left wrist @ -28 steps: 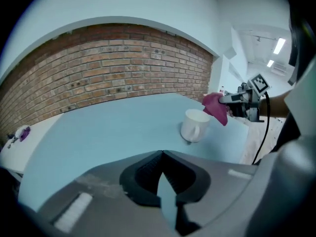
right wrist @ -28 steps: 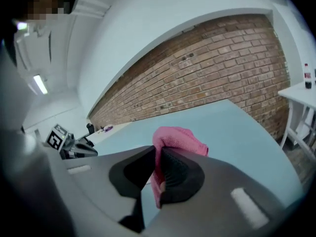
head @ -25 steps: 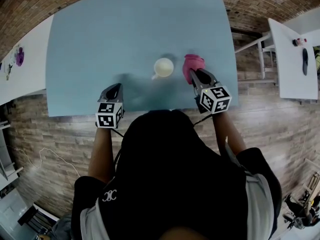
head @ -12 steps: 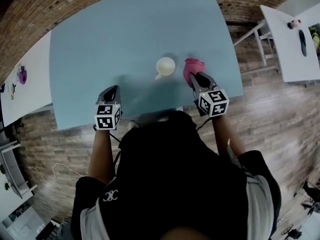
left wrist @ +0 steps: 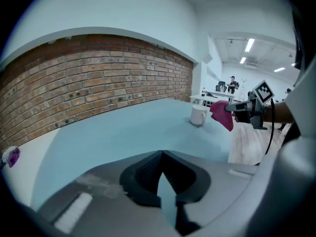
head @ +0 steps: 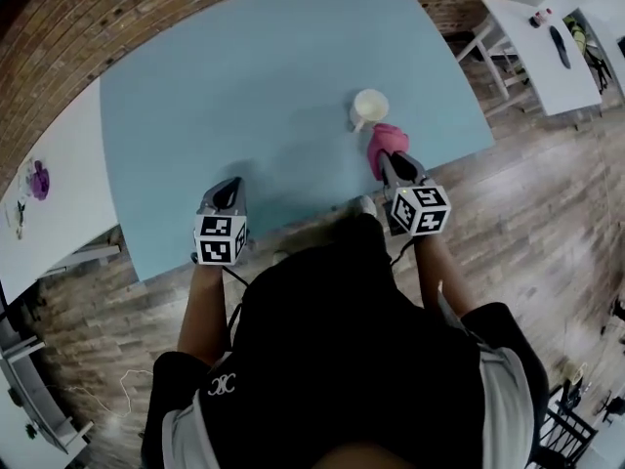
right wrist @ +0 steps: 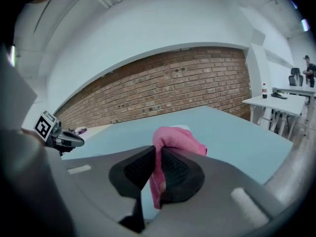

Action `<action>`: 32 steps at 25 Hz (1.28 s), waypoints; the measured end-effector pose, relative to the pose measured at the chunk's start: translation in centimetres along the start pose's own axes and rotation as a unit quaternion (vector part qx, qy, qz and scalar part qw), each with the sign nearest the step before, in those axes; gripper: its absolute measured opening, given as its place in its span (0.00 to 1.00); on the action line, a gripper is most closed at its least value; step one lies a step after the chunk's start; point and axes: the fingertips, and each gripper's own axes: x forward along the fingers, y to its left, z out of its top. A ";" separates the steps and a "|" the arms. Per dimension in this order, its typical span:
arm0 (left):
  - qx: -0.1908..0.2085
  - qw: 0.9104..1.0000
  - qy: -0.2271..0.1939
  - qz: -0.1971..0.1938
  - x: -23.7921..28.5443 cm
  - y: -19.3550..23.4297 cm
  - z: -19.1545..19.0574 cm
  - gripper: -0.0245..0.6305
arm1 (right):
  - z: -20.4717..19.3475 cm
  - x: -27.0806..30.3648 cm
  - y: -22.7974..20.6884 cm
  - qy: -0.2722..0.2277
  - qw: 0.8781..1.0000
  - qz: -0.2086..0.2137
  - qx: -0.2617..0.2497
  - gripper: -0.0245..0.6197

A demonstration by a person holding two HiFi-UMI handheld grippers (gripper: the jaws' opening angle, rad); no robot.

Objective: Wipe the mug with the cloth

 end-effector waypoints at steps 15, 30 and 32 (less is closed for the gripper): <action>-0.019 0.995 -0.058 -0.078 -5.9 3.4 -0.8 0.04 | -0.9 -3.1 14.6 -0.017 0.998 -0.062 -0.015 0.09; -0.018 0.995 -0.045 -0.087 -5.7 3.4 -2.5 0.04 | -1.2 -1.8 16.4 -0.001 0.998 -0.050 -0.042 0.09; -0.015 0.995 -0.043 -0.089 -5.4 3.3 -2.6 0.04 | -1.2 -1.7 16.5 0.001 0.998 -0.051 -0.043 0.09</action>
